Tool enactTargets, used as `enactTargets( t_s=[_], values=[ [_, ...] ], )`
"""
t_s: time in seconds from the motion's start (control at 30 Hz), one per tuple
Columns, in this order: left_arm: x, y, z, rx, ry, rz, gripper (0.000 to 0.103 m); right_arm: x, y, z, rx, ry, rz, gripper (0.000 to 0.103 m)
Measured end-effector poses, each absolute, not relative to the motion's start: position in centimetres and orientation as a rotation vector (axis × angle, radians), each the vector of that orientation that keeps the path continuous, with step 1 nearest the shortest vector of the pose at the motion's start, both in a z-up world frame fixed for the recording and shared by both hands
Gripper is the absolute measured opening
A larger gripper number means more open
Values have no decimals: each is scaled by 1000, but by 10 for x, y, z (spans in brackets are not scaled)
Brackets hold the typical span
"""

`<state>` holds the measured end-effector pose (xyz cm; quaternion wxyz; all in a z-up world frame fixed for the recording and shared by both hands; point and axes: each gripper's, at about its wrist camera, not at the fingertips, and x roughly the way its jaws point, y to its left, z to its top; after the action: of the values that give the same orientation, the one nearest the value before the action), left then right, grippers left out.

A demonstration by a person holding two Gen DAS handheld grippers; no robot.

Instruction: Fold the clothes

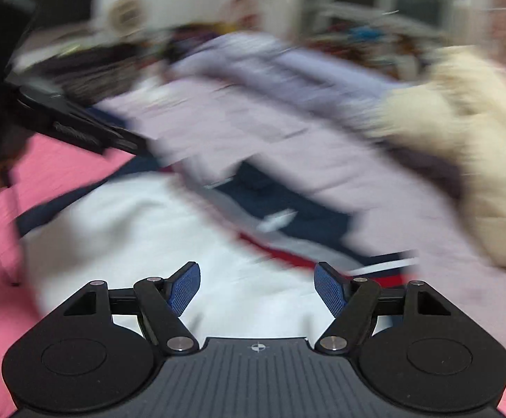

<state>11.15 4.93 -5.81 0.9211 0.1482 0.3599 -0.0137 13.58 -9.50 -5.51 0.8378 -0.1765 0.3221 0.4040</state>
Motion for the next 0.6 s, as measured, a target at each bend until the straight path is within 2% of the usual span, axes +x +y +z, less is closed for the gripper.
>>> enactTargets(
  t_s=[0.07,0.13,0.2,0.27,0.3,0.33,0.37,0.43,0.53,0.6],
  values=[
    [106,44,-89,410,799,-3,68,132,-86,-78,-419,742,907,72],
    [105,69,-102,349,794,24,71,137,-92,-92,-471,747,895,72],
    [110,91,-104,304,794,61,82,155,-116,-98,-483,734,774,71],
    [117,99,-99,300,805,75,82,180,-152,-103,-456,746,625,67],
    [120,101,-96,303,812,78,82,192,-171,-103,-429,759,579,56],
    [122,102,-92,321,809,105,82,200,-185,-99,-417,767,526,54],
    [122,102,-85,333,801,145,82,205,-195,-95,-414,771,464,54],
    [119,104,-70,312,786,197,81,213,-209,-78,-397,762,341,61],
    [103,98,-60,269,760,174,78,192,-223,-45,-296,702,386,66],
    [88,86,-63,292,766,138,80,165,-211,-37,-323,683,471,66]
  ],
)
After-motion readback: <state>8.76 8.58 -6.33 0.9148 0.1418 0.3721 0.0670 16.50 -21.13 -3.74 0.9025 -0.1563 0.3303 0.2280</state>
